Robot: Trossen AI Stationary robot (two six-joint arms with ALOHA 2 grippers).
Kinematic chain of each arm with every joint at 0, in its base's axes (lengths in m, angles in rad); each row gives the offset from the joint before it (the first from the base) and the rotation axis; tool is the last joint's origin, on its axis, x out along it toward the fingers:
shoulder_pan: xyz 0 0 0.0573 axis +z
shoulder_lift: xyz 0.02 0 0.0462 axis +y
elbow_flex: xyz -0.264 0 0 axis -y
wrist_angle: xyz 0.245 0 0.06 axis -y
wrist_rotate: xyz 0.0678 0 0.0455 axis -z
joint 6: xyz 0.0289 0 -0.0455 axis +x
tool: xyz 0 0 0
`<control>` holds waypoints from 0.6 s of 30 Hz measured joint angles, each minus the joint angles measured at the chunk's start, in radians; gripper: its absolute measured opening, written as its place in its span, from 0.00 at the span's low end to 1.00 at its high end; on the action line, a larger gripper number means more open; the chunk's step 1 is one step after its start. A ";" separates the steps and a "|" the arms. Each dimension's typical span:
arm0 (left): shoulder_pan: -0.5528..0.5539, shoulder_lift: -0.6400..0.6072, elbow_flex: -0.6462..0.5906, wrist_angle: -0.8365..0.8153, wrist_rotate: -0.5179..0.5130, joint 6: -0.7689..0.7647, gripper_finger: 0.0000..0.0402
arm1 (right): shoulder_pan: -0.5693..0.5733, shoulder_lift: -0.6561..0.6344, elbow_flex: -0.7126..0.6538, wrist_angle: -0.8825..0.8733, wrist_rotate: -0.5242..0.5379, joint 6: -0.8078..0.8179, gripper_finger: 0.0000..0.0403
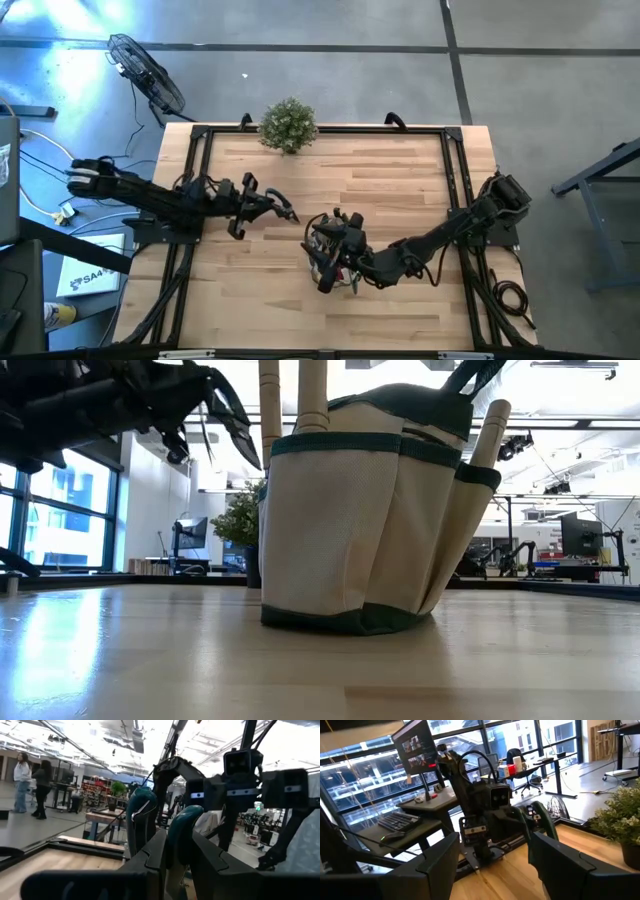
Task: Pick & Place Garden tools in Gardening bag
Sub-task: Put the green scissors into the green bag
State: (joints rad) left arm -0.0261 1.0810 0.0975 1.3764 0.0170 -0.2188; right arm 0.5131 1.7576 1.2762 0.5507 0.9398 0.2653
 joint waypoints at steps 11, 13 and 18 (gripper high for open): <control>0.000 0.199 0.095 0.068 0.073 0.011 0.13 | -0.013 0.000 0.000 0.052 0.000 0.004 0.59; 0.000 0.215 0.099 0.063 0.082 0.011 0.13 | -0.012 0.000 0.000 0.067 0.000 0.004 0.59; 0.000 0.234 0.103 0.060 0.086 0.006 0.12 | -0.011 0.000 0.000 0.068 0.006 0.018 0.59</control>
State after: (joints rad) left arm -0.0265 1.3151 0.2008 1.4363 0.1032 -0.2130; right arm 0.5017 1.7576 1.2762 0.6186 0.9455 0.2832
